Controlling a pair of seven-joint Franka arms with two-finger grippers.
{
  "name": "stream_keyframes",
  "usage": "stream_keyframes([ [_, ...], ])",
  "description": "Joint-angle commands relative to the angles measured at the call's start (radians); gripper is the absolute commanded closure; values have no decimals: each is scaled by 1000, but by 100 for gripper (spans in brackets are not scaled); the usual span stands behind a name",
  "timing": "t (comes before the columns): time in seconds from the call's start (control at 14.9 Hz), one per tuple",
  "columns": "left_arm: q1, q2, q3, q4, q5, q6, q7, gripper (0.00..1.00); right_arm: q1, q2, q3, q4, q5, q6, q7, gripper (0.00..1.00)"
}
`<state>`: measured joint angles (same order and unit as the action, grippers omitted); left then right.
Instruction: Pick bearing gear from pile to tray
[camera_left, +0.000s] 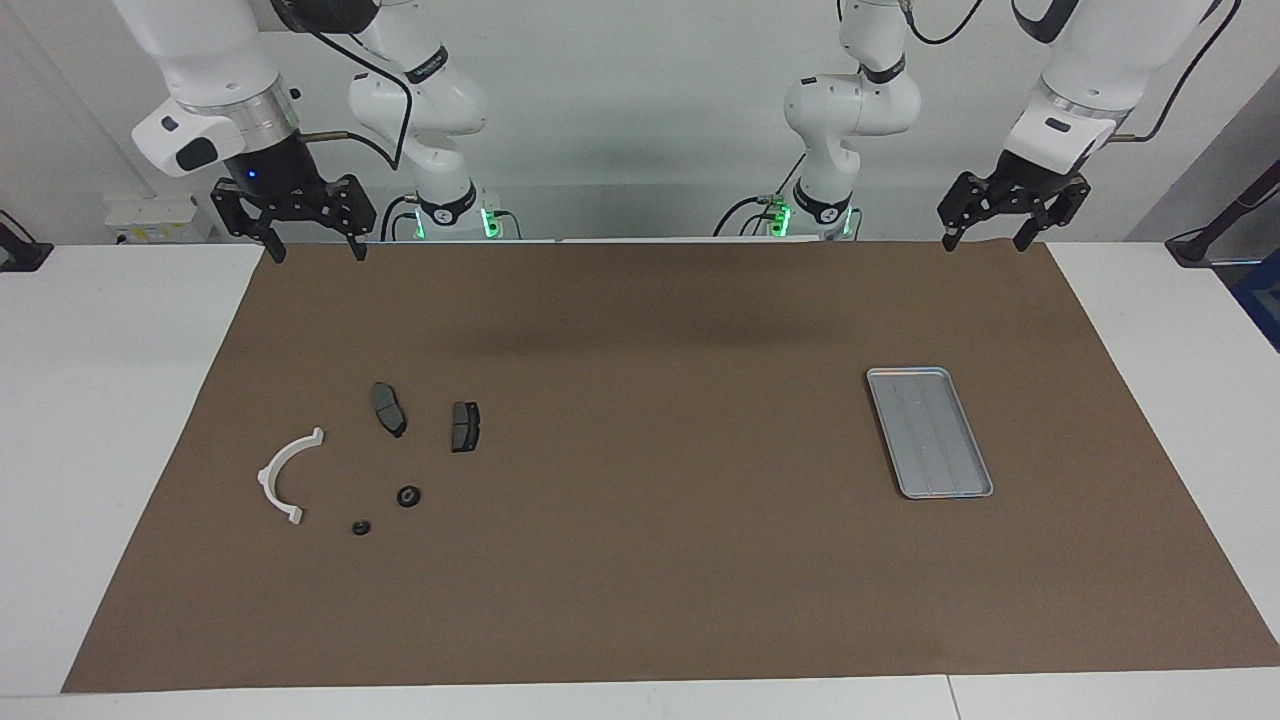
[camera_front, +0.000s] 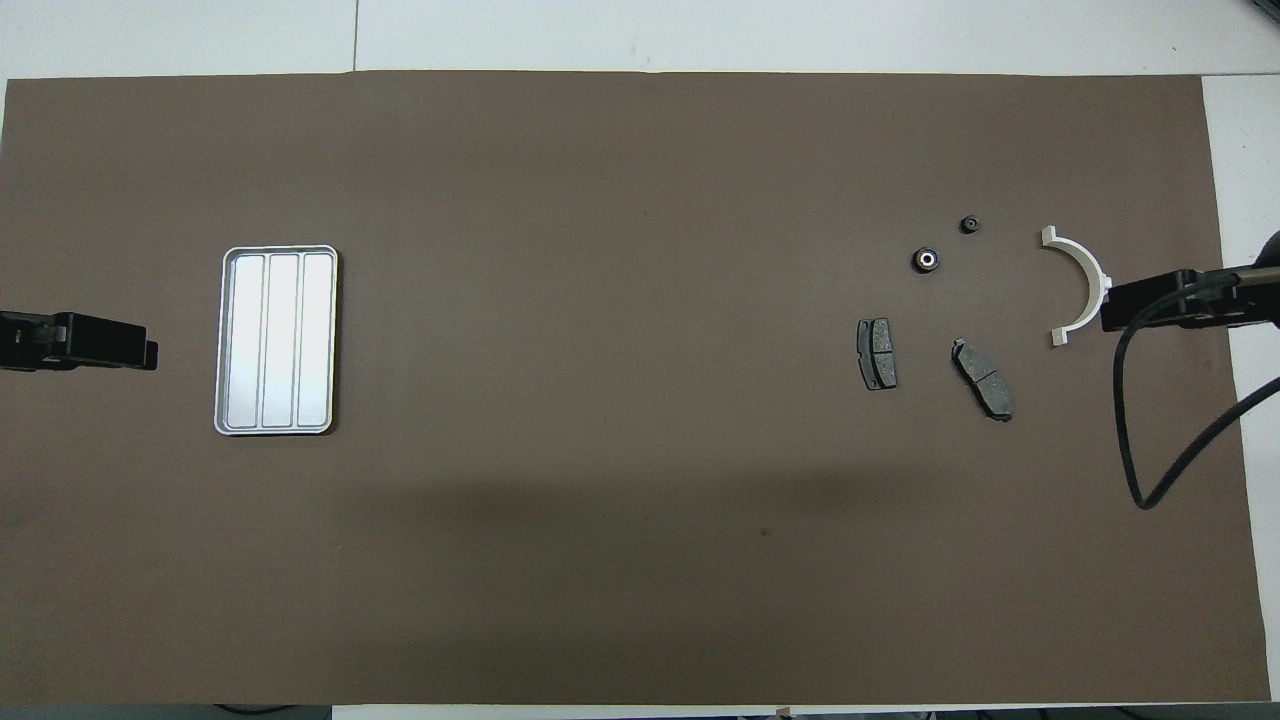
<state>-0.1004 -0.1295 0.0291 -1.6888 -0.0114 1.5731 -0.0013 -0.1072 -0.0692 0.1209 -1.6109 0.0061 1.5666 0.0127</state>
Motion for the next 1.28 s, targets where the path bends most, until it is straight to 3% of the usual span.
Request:
stream_keyframes([
  [0.0, -12, 1, 6, 1, 19, -7, -9, 0, -9, -18, 3, -24, 26, 15, -20, 0],
  [0.54, -13, 1, 6, 1, 17, -7, -9, 0, -6, -20, 3, -40, 9, 26, -16, 0],
  [1.21, -12, 1, 6, 1, 19, -7, -9, 0, -16, 11, 3, -221, 8, 297, -14, 0],
])
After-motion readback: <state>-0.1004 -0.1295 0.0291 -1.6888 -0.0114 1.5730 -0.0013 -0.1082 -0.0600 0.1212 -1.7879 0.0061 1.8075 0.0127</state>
